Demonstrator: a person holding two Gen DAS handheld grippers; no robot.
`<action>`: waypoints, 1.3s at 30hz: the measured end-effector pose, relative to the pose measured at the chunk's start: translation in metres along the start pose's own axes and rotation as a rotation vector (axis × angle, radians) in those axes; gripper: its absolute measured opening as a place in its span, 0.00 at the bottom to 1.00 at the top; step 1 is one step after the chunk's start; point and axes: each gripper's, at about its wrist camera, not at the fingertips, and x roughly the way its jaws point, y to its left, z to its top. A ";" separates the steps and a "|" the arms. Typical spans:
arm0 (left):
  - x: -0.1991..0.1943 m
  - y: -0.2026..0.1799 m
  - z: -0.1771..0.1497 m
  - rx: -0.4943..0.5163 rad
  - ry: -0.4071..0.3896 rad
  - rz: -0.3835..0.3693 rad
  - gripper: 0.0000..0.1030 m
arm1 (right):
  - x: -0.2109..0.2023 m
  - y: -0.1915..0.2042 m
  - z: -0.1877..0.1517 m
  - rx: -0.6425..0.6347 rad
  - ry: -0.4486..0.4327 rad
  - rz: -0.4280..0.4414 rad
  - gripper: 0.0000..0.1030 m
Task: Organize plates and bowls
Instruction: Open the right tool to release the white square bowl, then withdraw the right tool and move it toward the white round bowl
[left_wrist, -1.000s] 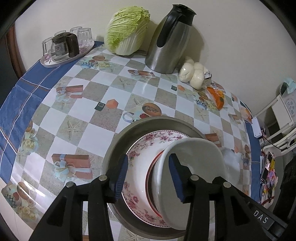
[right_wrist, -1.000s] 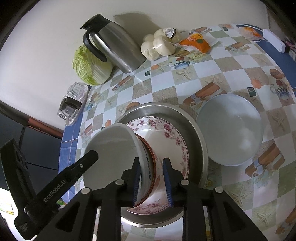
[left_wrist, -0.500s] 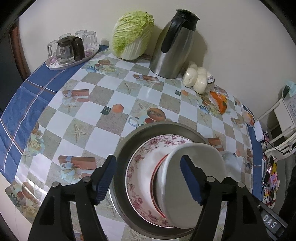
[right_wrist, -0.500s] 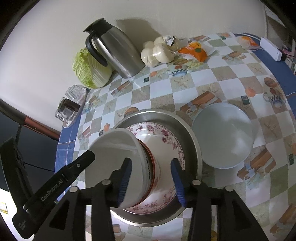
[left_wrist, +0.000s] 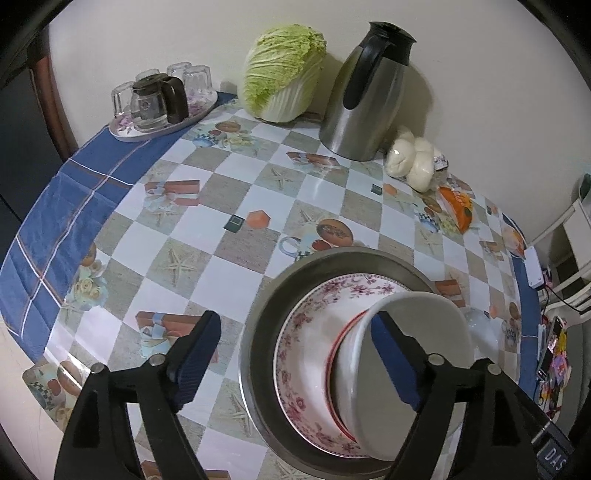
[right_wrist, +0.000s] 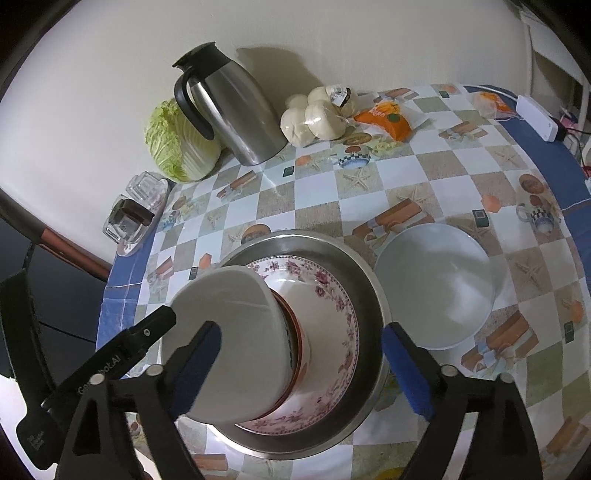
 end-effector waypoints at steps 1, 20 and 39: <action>0.000 0.001 0.000 -0.003 -0.001 -0.002 0.83 | 0.000 0.000 0.000 0.000 0.001 -0.001 0.96; -0.008 0.015 0.004 -0.076 -0.057 0.055 0.87 | -0.005 -0.005 0.002 0.006 -0.010 -0.010 0.99; -0.032 -0.028 0.004 -0.064 -0.194 -0.010 0.99 | -0.055 -0.081 0.020 0.135 -0.180 -0.130 0.99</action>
